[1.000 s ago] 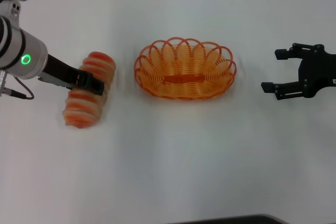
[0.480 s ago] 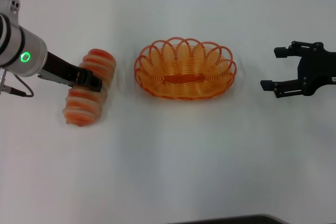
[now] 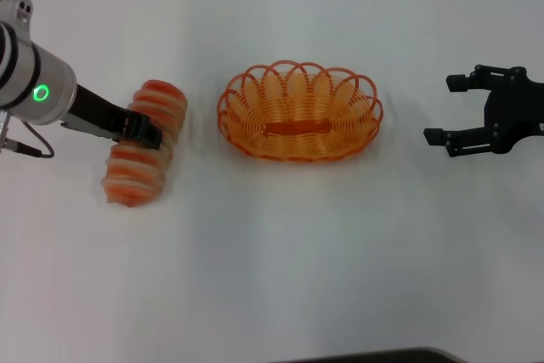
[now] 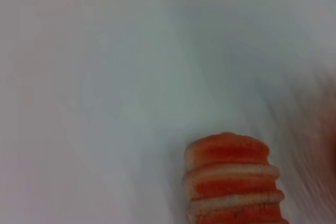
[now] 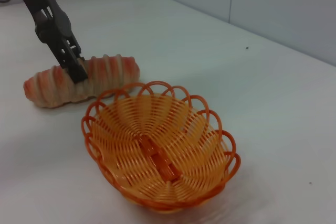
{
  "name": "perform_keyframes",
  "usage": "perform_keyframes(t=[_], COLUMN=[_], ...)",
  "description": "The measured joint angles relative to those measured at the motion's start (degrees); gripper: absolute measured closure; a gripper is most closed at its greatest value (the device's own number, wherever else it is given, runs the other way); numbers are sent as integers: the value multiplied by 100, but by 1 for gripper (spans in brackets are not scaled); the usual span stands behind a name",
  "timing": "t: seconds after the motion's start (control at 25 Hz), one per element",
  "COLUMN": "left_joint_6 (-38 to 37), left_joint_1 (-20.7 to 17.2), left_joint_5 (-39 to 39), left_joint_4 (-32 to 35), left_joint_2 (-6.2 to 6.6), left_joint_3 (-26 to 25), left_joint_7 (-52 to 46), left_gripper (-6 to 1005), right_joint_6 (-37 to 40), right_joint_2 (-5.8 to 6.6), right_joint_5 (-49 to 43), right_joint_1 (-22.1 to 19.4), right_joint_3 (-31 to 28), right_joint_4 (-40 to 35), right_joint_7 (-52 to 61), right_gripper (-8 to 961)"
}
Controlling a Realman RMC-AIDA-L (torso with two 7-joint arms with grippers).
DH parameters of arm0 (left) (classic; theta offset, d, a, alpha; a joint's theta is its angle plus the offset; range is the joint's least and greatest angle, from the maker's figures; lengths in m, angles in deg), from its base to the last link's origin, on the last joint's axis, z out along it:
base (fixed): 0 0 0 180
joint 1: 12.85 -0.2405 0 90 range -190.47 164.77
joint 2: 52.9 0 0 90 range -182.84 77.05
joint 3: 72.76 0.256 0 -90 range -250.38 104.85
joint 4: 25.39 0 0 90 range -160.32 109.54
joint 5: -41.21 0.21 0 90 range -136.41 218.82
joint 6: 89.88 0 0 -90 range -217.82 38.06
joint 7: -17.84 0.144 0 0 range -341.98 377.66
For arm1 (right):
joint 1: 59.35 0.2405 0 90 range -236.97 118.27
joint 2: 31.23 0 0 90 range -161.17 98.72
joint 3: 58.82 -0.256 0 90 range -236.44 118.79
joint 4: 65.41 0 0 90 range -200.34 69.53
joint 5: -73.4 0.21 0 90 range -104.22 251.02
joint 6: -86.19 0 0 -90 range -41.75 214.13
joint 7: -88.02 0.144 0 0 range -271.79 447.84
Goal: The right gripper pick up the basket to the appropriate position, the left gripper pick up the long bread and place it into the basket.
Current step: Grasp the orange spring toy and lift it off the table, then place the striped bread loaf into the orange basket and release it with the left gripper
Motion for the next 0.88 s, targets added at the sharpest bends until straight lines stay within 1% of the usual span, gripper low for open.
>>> perform_keyframes(t=[0.28, 0.4, 0.44, 0.48, 0.56, 0.76, 0.8, 0.88], left_joint_6=[-67, -124, -220, -220, -332, -566, -622, -721], left_joint_1=[16, 50, 96, 96, 165, 502, 600, 725], left_joint_5=[0, 0, 0, 0, 0, -22, -56, -90], left_joint_4=[30, 62, 123, 123, 220, 516, 547, 642], left_joint_2=[-1, 34, 106, 106, 184, 369, 392, 367], left_joint_3=[0, -1, -40, -40, -206, -1071, -1210, -1327], left_joint_7=[26, 142, 447, 447, 825, 2080, 2420, 3266], left_gripper=[574, 592, 598, 604, 616, 653, 661, 679], right_joint_6=[5, 5, 5, 5, 9, 22, 26, 32], right_joint_2=[0, 1, 2, 2, 2, -3, -3, -4], right_joint_5=[0, 0, 0, 0, 0, 0, 0, 0], right_joint_1=[-3, -11, -11, -11, -11, 11, 19, 21], right_joint_3=[20, 28, 25, 25, 25, 34, 35, 36], right_joint_4=[1, 3, 3, 3, 3, 3, 3, 3], right_joint_7=[9, 9, 9, 9, 9, 10, 9, 16], right_gripper=[-8, -8, -8, -8, -8, -8, -8, -8])
